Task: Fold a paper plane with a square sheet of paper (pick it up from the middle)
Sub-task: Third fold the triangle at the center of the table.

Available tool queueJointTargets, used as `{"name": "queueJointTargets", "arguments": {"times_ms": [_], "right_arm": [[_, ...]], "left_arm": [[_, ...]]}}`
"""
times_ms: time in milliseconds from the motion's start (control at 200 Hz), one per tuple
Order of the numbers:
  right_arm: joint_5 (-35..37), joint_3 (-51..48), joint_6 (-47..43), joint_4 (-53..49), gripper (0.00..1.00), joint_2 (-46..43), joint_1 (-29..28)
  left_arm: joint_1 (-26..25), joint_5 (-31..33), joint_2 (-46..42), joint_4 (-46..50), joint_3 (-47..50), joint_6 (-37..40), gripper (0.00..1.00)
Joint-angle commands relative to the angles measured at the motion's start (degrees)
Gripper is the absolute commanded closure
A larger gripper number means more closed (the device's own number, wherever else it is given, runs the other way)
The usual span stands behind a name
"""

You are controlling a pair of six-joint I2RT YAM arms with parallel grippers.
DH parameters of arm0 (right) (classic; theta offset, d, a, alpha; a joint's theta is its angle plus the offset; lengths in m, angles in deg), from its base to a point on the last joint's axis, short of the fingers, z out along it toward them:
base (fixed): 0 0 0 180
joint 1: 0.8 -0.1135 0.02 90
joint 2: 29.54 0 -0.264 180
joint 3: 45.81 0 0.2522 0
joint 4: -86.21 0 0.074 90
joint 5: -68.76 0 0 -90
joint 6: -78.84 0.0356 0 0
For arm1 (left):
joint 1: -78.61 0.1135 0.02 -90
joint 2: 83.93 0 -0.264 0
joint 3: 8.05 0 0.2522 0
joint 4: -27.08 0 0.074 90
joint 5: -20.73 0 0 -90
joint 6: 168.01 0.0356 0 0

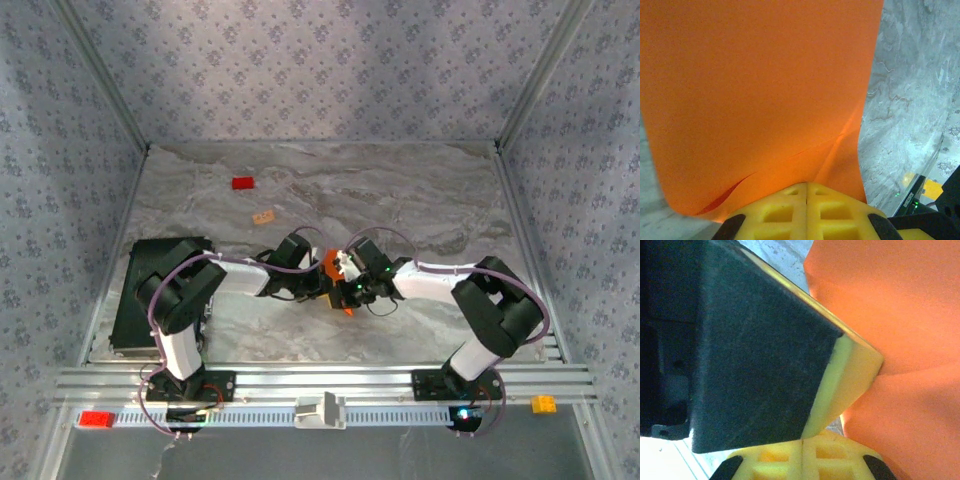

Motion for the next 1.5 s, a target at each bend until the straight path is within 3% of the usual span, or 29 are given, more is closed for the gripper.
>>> {"name": "queueJointTargets", "arguments": {"times_ms": [0, 490, 725, 1494], "right_arm": [[0.6, -1.5, -0.7, -1.2, 0.98, 0.1, 0.3], [-0.2, -1.7, 0.6, -1.2, 0.97, -3.7, 0.4], [0.3, 0.1, 0.7, 0.1, 0.97, 0.7, 0.4], [-1.1, -12.4, 3.4, 3.6, 0.94, -6.7, 1.7]], "left_arm": [[-0.4, 0.8, 1.4, 3.2, -0.5, 1.3, 0.97], [-0.4, 0.9, 1.3, 3.0, -0.2, 1.3, 0.97], [-0.3, 0.9, 1.4, 3.1, -0.2, 1.2, 0.97], [-0.2, 1.4, 2.0, 3.5, 0.0, 1.3, 0.98]]}}
